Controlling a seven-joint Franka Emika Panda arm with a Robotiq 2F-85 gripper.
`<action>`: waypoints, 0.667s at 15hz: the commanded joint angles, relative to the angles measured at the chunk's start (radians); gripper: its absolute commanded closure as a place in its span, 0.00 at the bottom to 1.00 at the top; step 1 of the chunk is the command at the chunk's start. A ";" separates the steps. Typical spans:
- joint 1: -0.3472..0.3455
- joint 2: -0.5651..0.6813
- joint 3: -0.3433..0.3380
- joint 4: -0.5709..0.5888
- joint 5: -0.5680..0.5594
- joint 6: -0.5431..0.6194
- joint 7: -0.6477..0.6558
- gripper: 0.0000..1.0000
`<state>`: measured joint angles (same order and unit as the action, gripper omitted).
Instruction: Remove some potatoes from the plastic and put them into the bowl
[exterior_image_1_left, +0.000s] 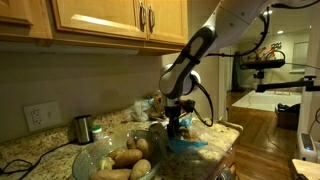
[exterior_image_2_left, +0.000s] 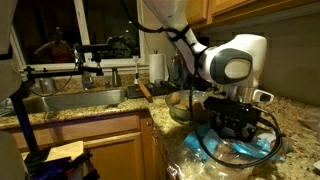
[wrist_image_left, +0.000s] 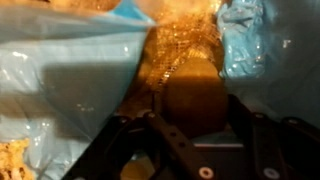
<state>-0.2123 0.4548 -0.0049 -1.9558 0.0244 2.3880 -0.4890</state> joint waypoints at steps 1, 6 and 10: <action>-0.014 -0.040 0.007 -0.020 0.016 -0.012 -0.008 0.61; -0.021 -0.059 0.014 -0.034 0.029 -0.056 -0.031 0.61; -0.017 -0.109 0.008 -0.084 0.018 -0.102 -0.047 0.61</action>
<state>-0.2142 0.4401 -0.0032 -1.9610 0.0344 2.3340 -0.5064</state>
